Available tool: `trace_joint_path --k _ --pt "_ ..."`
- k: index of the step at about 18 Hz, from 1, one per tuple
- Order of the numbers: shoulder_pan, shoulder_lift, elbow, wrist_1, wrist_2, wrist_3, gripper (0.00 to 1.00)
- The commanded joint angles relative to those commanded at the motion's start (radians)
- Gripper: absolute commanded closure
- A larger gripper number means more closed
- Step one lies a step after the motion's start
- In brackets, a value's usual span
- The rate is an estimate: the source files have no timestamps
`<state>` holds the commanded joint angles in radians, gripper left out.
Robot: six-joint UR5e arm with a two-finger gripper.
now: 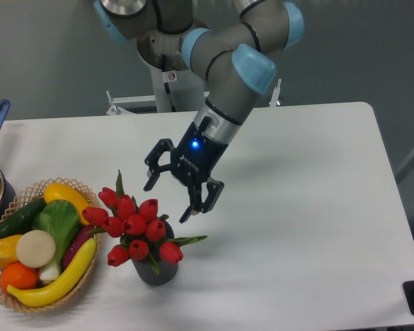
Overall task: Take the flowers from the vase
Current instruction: 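Move the open gripper down toward the red tulip stems in the vase, then close the gripper around the tulip stems above the vase rim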
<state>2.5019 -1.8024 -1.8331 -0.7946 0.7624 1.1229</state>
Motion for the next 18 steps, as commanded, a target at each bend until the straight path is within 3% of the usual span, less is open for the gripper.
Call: trace_joint_path --k 18 --pt "-0.057 -0.098 0.064 0.031 0.003 -0.003 0.0"
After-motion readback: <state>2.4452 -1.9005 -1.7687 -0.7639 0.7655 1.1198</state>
